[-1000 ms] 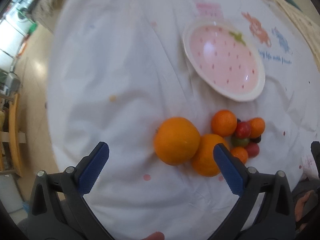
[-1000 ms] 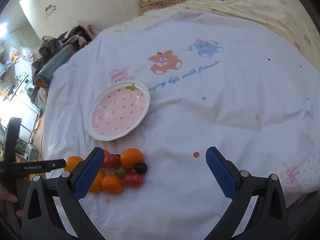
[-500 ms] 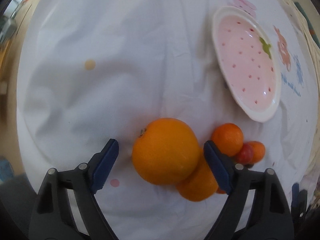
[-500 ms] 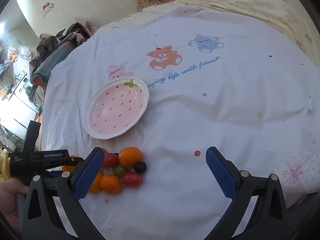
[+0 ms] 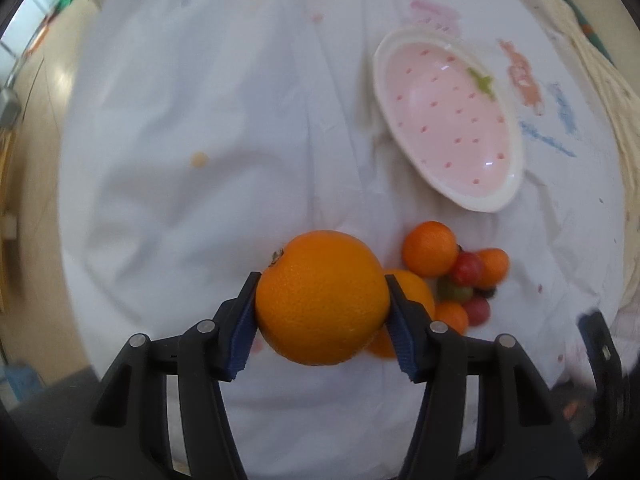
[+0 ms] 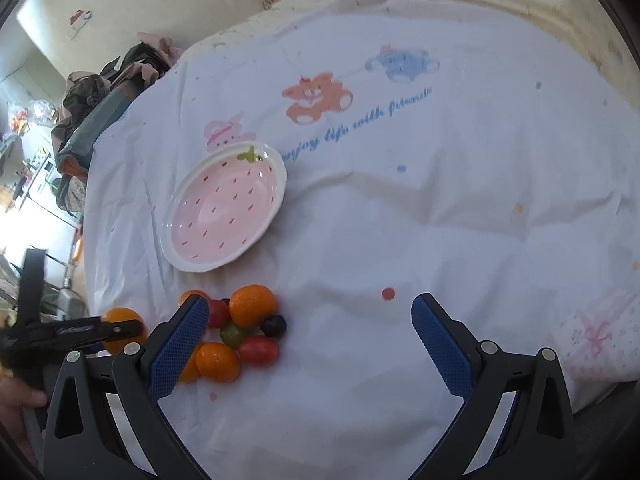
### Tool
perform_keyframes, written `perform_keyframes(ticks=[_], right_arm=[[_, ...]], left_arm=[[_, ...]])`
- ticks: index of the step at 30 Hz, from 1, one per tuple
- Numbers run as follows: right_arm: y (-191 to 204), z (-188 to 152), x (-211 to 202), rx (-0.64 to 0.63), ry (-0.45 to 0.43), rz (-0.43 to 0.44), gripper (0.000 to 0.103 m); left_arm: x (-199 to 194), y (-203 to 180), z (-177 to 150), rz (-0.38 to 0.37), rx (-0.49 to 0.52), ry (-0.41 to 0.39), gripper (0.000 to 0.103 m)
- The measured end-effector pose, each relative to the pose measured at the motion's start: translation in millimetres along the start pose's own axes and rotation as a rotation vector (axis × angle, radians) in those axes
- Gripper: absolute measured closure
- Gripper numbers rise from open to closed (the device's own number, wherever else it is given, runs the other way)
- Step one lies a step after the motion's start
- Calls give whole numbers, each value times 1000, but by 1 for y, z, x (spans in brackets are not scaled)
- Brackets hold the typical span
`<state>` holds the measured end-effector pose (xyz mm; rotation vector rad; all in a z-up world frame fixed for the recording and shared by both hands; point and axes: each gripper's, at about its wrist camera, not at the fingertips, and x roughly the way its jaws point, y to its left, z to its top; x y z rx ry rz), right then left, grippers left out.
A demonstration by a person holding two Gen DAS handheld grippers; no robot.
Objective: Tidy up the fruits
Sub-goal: 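Grasp the large orange with the left tool while the right tool grasps a mandarin, then carry the large orange onto the pink plate with the left tool while the right tool carries a mandarin there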
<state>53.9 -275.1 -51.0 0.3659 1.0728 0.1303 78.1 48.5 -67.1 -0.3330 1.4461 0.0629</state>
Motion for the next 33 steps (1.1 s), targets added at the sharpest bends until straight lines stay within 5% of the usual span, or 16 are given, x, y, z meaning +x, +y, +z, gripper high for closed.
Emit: perform_keyframes(ticks=[3, 5, 11, 21, 29, 30, 33], right_arm=[[-4, 6, 19, 29, 116, 58, 5], [-1, 11, 34, 12, 203, 101, 25], [34, 19, 70, -222, 360, 157, 34], [53, 24, 114, -381, 437, 130, 42], [41, 27, 127, -317, 497, 198, 44], [41, 27, 126, -313, 498, 204, 57], [42, 28, 119, -326, 467, 214, 57]], left_arm=[[-19, 4, -4, 5, 23, -61, 49], [-26, 8, -5, 7, 29, -89, 49], [-25, 17, -16, 7, 24, -116, 49], [-13, 9, -10, 7, 27, -124, 49], [-13, 9, -8, -4, 17, -125, 49], [-13, 10, -8, -4, 18, -123, 49], [-13, 10, -9, -3, 19, -123, 49]])
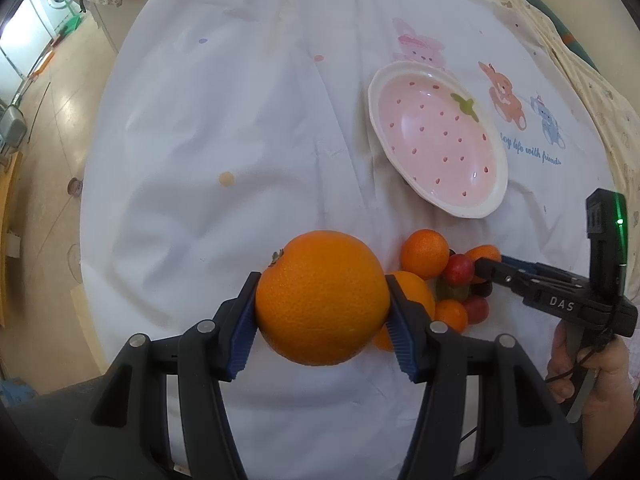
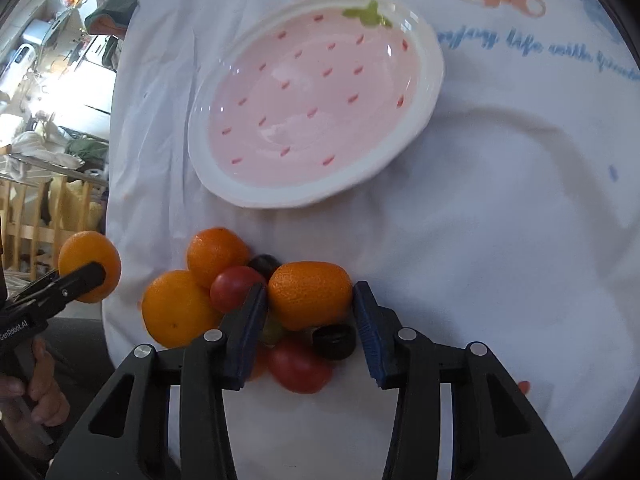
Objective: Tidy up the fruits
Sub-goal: 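Carry the large orange onto the pink plate with the left tool while the right tool carries a mandarin there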
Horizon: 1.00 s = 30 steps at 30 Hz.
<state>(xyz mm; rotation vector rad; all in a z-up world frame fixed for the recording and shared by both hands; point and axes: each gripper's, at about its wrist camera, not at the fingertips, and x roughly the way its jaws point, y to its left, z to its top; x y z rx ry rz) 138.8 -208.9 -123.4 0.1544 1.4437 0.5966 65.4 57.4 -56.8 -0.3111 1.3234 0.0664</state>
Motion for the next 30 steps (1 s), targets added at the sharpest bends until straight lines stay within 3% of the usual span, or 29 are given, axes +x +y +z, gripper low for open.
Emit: perform_keyframes(ticks=[7, 14, 20, 26, 30], right_arm=[[-11, 8, -38, 77, -106, 68, 57], [-18, 28, -69, 106, -239, 76, 57], [-27, 57, -56, 117, -234, 69, 57], [-37, 83, -39, 146, -226, 66, 57], [-45, 94, -29, 166, -219, 64, 57]], left_arm=[[-5, -2, 3, 1, 5, -18, 49], [-11, -35, 42, 27, 123, -79, 49], [11, -81, 70, 45, 273, -141, 49], [49, -101, 92, 15, 275, -88, 49], [65, -110, 100, 25, 308, -107, 49]])
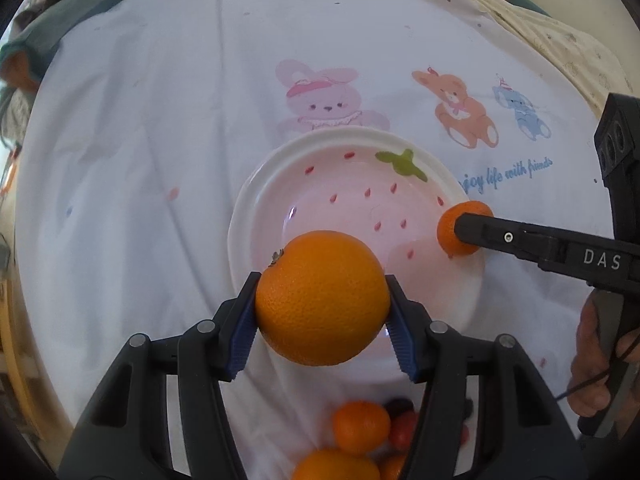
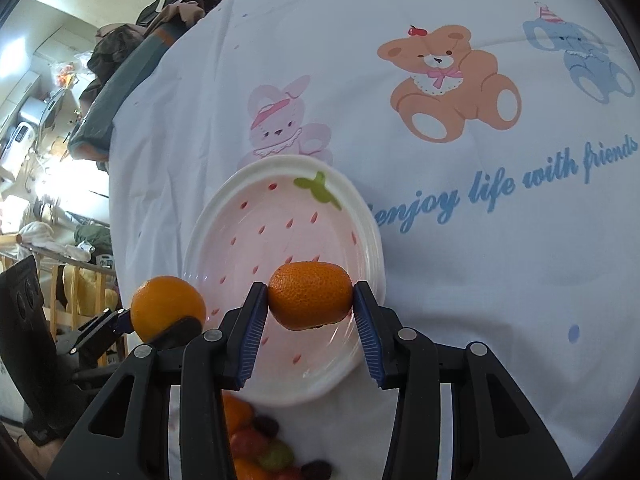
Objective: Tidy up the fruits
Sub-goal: 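Carry the large orange onto the pink plate with the left tool while the right tool carries a mandarin there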
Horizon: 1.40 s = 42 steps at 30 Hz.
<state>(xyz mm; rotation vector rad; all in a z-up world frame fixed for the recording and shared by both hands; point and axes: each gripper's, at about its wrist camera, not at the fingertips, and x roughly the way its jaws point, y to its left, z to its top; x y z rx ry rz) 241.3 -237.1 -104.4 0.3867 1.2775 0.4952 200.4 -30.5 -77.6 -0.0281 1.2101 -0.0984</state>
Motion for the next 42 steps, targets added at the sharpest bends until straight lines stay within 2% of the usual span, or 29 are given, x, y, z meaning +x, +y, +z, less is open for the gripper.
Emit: perform_keyframes(ticks=[7, 11, 19, 24, 26, 27, 31, 35, 42], right_arm=[[-12, 12, 8, 70, -12, 19, 56], [-14, 19, 10, 88, -23, 33, 56], [-11, 21, 17, 104, -26, 44, 55], [-14, 20, 15, 123, -40, 45, 55], [-13, 21, 15, 122, -39, 50, 52], [-13, 21, 14, 121, -38, 53, 48], [-8, 21, 12, 89, -31, 57, 45], [1, 18, 1, 41, -55, 45, 35], [9, 6, -25, 16, -93, 35, 29]], left_arm=[[20, 15, 16, -17, -75, -23, 49], [25, 11, 25, 3, -49, -42, 48], [40, 16, 20, 7, -93, 19, 48], [43, 12, 18, 3, -73, 33, 45], [38, 11, 19, 7, -67, 13, 32], [34, 11, 20, 5, -69, -5, 31], [27, 12, 22, -3, -71, -19, 24], [15, 13, 22, -18, -82, -42, 24], [-22, 21, 18, -1, -98, -104, 24]])
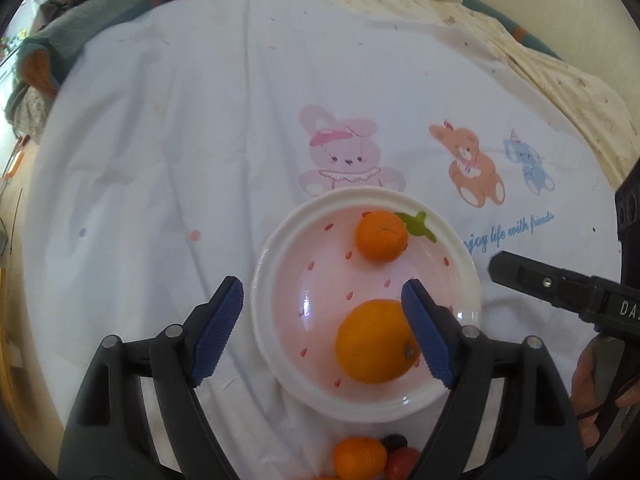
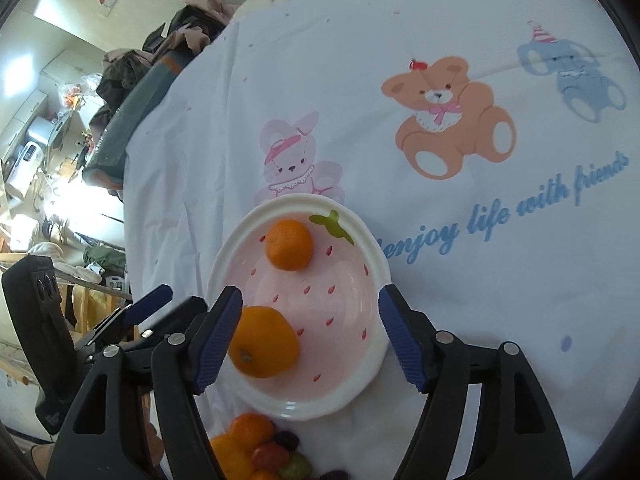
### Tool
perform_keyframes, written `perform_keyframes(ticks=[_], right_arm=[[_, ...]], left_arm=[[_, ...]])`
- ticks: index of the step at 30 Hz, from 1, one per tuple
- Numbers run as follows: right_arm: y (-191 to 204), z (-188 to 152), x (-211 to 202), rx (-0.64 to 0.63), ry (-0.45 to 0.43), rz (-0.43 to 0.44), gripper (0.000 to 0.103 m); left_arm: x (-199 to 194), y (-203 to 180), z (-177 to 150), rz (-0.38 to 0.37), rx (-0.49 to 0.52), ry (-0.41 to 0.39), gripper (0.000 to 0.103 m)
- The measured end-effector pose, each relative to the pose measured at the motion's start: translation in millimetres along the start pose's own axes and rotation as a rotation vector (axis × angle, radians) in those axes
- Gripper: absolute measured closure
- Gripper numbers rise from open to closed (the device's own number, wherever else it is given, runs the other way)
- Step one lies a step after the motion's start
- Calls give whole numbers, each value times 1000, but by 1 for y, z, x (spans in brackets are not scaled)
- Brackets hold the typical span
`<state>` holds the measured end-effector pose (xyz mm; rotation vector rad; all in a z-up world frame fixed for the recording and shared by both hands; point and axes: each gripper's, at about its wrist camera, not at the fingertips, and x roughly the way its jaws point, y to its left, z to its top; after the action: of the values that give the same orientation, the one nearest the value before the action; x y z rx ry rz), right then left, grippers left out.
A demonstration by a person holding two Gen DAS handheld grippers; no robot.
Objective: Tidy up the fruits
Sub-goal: 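Carry the large orange onto the pink plate with the left tool while the right tool carries a mandarin there, then open both tools over the plate and pull them back to the fruit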
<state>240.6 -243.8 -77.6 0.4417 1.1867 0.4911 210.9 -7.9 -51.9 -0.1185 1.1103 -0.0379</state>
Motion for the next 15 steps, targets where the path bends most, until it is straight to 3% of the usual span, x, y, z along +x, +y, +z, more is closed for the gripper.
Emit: perform_keyframes(ticks=[6, 15], right_arm=[[9, -17, -26, -14, -8, -3, 29], [20, -62, -58, -40, -10, -1, 29]], left_arm=[[-37, 10, -5, 19, -46, -7, 24], [-82, 26, -51, 20, -54, 8, 24]])
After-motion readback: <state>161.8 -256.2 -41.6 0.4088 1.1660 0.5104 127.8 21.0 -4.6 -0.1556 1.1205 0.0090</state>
